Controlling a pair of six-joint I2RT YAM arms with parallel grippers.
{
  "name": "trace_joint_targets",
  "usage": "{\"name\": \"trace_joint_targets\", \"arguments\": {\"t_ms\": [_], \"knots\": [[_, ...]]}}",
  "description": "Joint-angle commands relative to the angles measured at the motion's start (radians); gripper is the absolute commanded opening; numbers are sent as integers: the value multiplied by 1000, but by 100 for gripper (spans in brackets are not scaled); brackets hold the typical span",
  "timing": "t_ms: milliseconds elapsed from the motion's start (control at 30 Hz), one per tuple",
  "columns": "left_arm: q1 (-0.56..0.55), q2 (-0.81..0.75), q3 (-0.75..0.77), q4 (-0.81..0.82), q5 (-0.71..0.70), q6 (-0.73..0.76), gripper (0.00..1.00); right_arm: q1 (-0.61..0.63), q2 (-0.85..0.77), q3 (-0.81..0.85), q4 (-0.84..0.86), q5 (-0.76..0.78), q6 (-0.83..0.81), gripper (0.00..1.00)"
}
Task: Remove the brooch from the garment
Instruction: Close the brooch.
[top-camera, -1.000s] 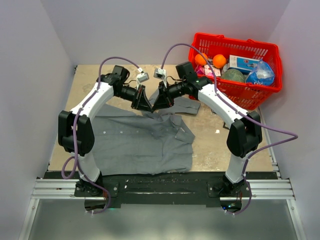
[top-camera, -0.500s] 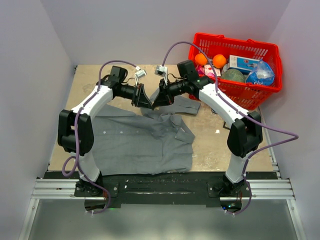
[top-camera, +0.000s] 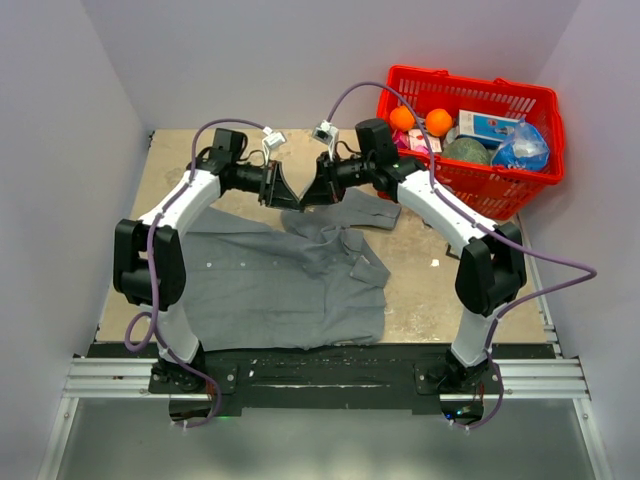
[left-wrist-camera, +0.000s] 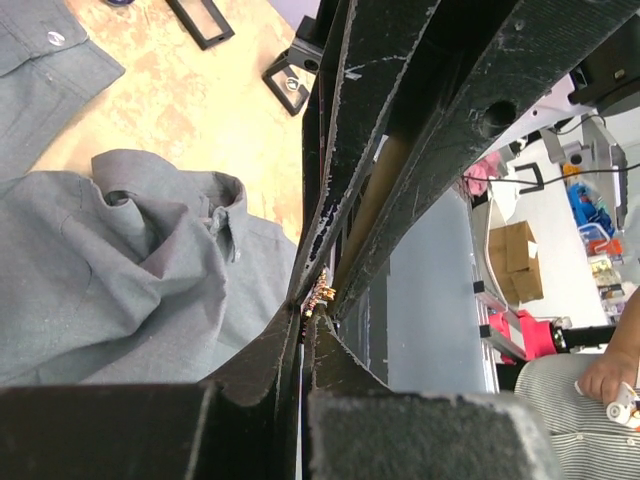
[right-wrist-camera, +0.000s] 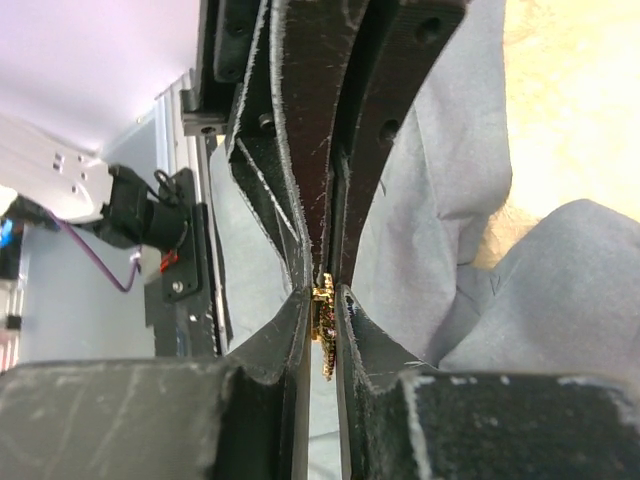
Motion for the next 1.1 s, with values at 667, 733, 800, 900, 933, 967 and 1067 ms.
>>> {"name": "trace_joint_targets", "arguments": {"t_ms": [667, 733, 800, 900, 933, 967, 1067], "knots": [[-45, -12, 63, -158, 62, 241, 0, -97, -43, 110, -217, -164, -78, 43], [-44, -12, 63, -156, 65, 244, 0, -97, -43, 112, -271, -172, -181, 42], [-44, -11, 68, -158, 66, 244, 0, -97, -43, 105, -322, -173, -225, 41], [-44, -8, 74, -158, 66, 244, 0, -97, -40, 95, -348, -178, -246, 40], [-44, -5, 74, -156, 66, 242, 0, -97, -38, 90, -348, -183, -246, 40], [-44, -5, 74, -155, 65, 241, 0, -99, -40, 90, -346, -186, -244, 40], [-44, -5, 75, -153, 65, 239, 0, -97, -37, 87, -339, -201, -236, 38]]}}
